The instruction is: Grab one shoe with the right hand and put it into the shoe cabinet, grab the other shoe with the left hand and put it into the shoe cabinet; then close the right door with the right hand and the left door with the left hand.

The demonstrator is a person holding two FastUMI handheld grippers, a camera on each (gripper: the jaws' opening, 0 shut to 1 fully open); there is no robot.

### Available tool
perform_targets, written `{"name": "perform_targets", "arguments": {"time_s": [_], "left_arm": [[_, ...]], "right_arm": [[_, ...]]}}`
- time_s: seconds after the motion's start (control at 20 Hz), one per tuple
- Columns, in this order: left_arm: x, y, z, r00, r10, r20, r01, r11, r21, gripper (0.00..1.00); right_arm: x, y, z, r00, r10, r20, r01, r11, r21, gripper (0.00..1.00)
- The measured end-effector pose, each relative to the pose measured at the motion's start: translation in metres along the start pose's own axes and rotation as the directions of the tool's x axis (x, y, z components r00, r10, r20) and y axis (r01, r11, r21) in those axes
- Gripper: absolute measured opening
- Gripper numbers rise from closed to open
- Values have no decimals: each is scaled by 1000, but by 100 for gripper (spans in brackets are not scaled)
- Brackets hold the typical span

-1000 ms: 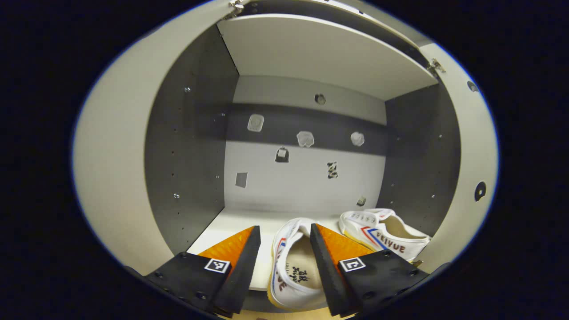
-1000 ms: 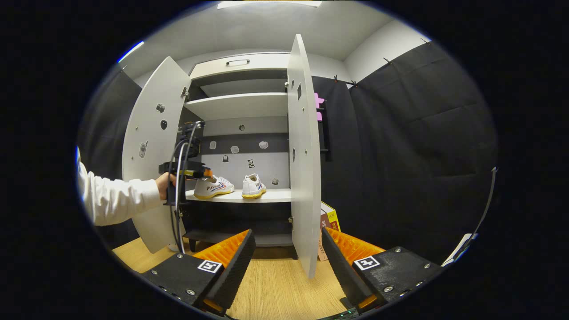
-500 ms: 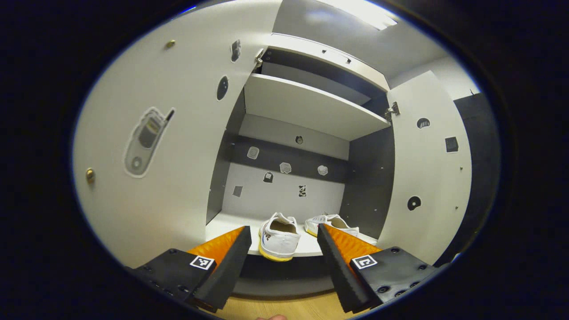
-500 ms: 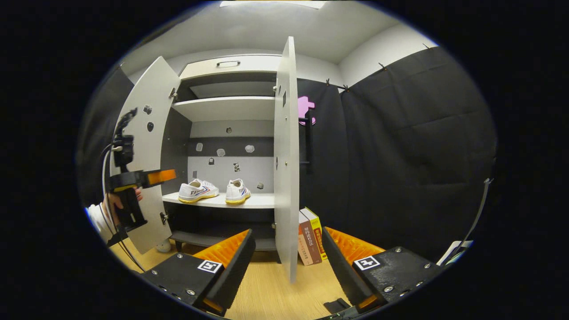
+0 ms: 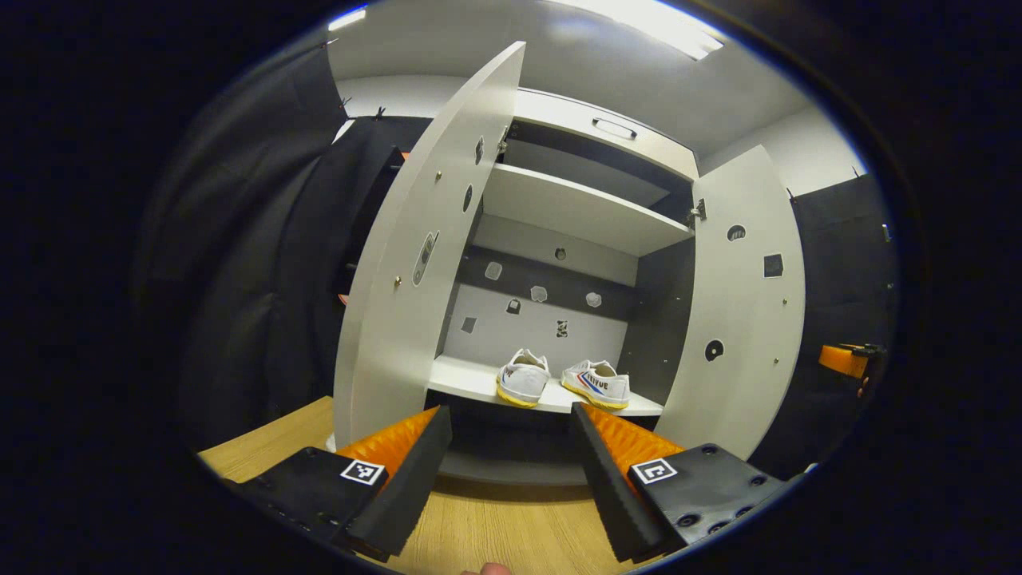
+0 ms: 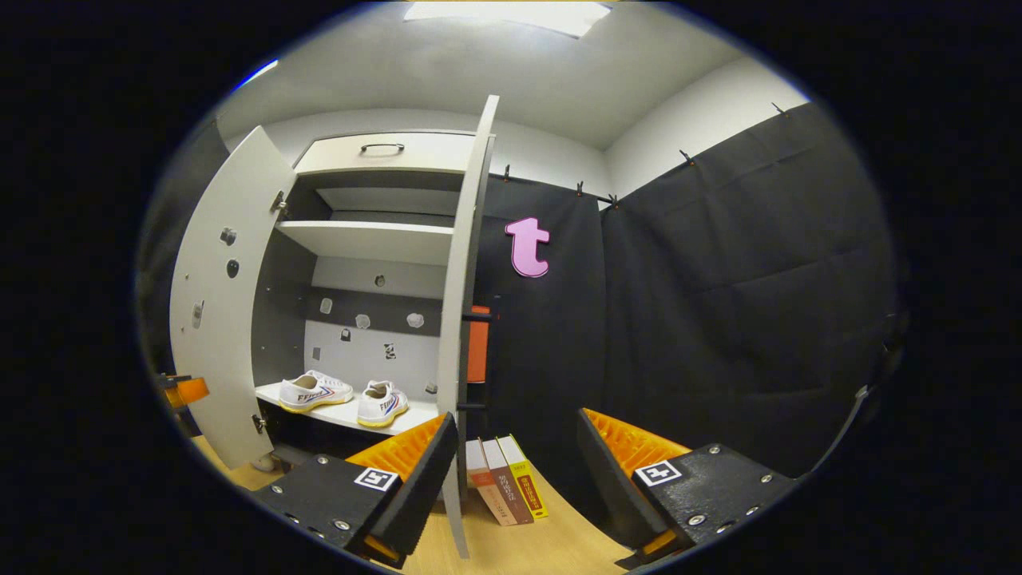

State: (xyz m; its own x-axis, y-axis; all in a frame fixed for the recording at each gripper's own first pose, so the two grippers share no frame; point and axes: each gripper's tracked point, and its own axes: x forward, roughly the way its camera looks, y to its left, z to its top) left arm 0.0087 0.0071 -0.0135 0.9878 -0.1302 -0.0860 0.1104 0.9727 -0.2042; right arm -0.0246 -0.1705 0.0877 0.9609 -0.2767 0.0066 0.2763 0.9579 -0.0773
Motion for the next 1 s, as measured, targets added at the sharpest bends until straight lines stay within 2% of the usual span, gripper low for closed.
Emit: {"name": "perform_targets", "arguments": {"time_s": [0.15,0.2,0.25,0.45,0.5,0.55,0.6,0.9,1.0], "left_arm": [[-16,-4,-10,1000,29,-10,-29,999,29,96],[-21,-5,-13,999,39,-11,-38,998,48,96],[-24,-6,-14,999,49,-10,-48,996,72,96],[-29,-18,-29,998,52,-33,-49,996,71,96],[-30,-16,-33,997,59,-42,-56,996,68,96],[-30,-16,-34,997,62,-48,-59,996,67,96],[-30,-16,-36,997,63,-51,-60,996,67,96],[-23,-12,-39,997,53,-59,-49,996,75,96],[-23,-11,-45,996,50,-74,-45,997,57,97]], "right_arm": [[32,-19,-3,999,36,-34,-36,999,14,92],[43,-21,-4,998,52,-40,-51,998,25,87],[56,-23,-2,997,65,-35,-64,997,39,92],[89,-18,2,994,105,-22,-103,993,56,92],[92,-13,4,993,117,-19,-116,991,60,92],[94,-13,6,994,113,-12,-112,992,57,97],[96,-12,9,994,109,-3,-109,992,56,91],[86,11,15,989,147,15,-148,988,32,89],[81,33,17,982,188,17,-189,981,42,89]]}}
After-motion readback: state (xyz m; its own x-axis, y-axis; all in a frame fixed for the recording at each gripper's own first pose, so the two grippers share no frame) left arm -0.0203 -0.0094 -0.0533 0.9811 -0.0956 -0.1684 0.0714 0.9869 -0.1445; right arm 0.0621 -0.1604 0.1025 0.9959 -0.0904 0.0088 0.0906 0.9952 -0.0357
